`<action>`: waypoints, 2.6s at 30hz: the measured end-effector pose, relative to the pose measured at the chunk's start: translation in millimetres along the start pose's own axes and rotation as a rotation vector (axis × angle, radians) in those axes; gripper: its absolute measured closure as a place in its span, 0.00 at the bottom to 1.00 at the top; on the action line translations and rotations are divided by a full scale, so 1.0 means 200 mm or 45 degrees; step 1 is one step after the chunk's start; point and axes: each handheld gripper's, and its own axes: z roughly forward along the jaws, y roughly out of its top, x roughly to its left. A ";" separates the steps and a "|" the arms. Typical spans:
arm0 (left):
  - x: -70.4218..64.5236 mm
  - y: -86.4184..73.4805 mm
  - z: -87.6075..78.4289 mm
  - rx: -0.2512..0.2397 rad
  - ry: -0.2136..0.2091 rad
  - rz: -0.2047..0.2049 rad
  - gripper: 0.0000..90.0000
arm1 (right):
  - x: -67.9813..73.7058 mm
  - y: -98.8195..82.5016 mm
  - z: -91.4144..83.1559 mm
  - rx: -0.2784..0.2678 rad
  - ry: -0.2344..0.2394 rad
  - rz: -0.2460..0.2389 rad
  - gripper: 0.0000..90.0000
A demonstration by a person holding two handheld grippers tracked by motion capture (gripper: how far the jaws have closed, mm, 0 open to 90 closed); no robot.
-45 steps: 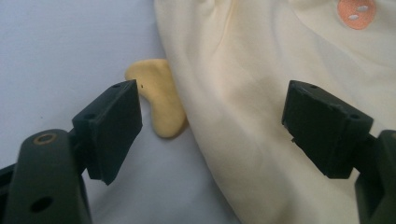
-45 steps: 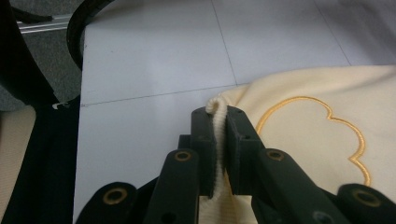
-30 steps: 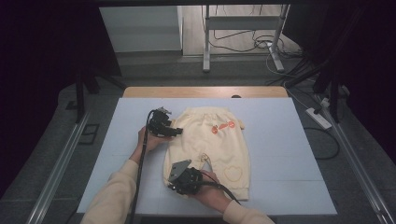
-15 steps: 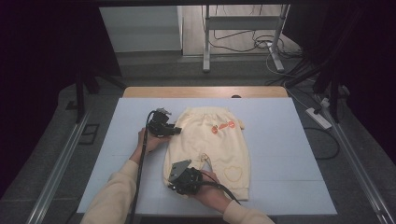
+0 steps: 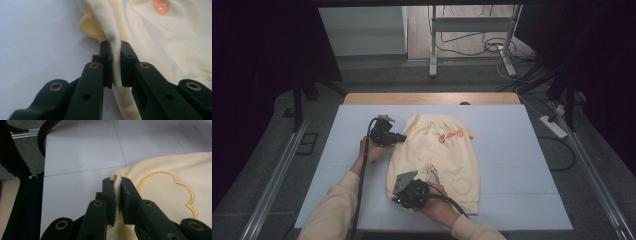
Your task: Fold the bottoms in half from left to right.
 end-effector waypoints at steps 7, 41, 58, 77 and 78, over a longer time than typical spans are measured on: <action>0.00 0.00 -0.02 -0.026 -0.022 -0.020 0.91 | 0.00 0.00 -0.01 -0.020 0.000 0.009 0.92; 0.03 0.01 -0.17 -0.138 -0.079 -0.106 0.92 | 0.00 0.08 -0.09 -0.146 0.027 0.025 0.92; 0.03 0.02 -0.27 -0.201 -0.090 -0.117 0.92 | 0.00 0.15 -0.08 -0.214 0.046 0.007 0.92; 0.04 0.03 -0.36 -0.258 -0.092 -0.144 0.92 | 0.00 0.19 -0.11 -0.280 0.077 0.004 0.93; 0.04 0.03 -0.37 -0.262 -0.090 -0.136 0.92 | 0.00 0.20 -0.11 -0.287 0.080 0.004 0.93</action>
